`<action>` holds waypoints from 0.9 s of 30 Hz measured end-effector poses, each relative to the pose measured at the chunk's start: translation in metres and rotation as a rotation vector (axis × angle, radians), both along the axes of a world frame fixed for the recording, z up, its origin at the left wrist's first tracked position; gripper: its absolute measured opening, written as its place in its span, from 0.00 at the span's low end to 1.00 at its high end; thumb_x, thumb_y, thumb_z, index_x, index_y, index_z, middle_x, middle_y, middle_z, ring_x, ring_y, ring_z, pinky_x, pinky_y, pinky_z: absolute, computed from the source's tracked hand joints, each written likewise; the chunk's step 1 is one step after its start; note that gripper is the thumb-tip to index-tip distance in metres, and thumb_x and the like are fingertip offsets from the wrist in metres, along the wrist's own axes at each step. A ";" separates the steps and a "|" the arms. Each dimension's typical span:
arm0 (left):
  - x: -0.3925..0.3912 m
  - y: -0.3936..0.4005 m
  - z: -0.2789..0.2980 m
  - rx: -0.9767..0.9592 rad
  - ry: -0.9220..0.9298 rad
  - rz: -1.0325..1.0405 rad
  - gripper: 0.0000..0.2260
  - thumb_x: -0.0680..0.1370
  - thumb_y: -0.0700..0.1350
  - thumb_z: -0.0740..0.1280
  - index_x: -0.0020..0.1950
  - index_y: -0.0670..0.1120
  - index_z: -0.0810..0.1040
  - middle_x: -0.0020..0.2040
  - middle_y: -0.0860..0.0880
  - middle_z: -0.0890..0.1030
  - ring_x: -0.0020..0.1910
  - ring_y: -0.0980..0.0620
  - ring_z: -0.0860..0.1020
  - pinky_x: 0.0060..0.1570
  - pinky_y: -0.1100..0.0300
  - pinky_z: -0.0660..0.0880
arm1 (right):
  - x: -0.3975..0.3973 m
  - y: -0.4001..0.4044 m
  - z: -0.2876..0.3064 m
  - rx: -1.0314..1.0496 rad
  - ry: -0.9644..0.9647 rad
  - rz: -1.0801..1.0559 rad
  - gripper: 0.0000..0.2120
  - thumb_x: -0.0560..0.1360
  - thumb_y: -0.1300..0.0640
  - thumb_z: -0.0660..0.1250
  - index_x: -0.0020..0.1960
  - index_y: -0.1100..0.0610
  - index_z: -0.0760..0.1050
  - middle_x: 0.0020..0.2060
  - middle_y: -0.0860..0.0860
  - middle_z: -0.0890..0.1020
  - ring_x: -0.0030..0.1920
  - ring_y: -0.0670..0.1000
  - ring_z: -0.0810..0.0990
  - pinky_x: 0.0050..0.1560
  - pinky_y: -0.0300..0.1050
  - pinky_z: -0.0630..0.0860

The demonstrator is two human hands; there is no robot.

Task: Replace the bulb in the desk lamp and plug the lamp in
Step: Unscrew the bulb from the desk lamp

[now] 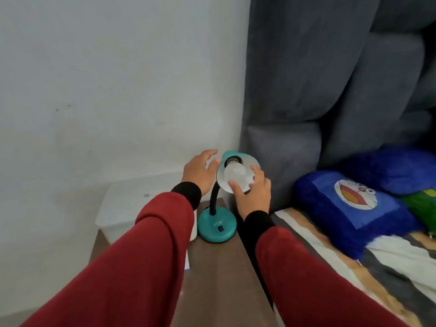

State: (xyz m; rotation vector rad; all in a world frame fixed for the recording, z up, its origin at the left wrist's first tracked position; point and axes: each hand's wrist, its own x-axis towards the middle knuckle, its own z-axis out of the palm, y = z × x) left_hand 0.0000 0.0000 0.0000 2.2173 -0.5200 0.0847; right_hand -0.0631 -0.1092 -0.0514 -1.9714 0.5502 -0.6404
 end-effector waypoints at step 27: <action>0.033 -0.021 -0.020 -0.226 0.121 -0.124 0.13 0.82 0.44 0.59 0.64 0.52 0.77 0.64 0.52 0.78 0.61 0.56 0.74 0.60 0.68 0.66 | 0.035 0.004 -0.012 -0.086 -0.016 0.017 0.34 0.72 0.62 0.70 0.73 0.48 0.60 0.71 0.53 0.62 0.69 0.54 0.65 0.70 0.45 0.66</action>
